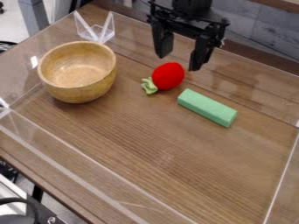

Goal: Put the green stick in the brown bowl

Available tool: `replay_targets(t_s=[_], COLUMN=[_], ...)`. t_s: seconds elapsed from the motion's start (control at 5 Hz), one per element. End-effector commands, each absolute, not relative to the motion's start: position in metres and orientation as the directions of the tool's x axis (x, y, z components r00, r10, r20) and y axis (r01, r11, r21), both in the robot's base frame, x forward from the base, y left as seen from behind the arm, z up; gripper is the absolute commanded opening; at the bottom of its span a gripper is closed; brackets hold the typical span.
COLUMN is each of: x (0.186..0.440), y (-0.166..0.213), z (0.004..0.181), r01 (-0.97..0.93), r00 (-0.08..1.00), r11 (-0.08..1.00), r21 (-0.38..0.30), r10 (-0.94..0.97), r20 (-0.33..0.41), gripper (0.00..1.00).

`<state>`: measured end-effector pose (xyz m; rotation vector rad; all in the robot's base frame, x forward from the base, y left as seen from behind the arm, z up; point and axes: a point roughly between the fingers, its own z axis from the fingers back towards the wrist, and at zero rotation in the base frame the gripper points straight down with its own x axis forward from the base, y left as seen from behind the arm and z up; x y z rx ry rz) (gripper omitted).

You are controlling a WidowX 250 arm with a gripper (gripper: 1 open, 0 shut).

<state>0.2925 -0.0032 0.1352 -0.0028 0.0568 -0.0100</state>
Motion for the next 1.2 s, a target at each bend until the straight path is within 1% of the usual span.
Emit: replay_targets(t_s=[0.0, 0.2, 0.4, 0.8, 1.0], x=[0.291, 0.292, 0.299, 0.318, 0.328], y=[-0.012, -0.03, -0.047, -0.054, -0.054], z=[0.126, 0.111, 0.093, 0.063, 0.05], r01=[-0.138, -0.302, -0.462, -0.735, -0.816], r00=[0.988, 0.951, 0.886, 0.677, 0.574], r11=[0.99, 0.952, 0.883, 0.668, 0.565], r21=[-0.013, -0.043, -0.081, -0.114, -0.122], r10=[0.137, 0.298, 0.456, 0.733, 0.816], r20=[-0.072, -0.08, -0.08, -0.066, -0.06], gripper=[1.0, 1.0, 1.0, 1.0, 1.0])
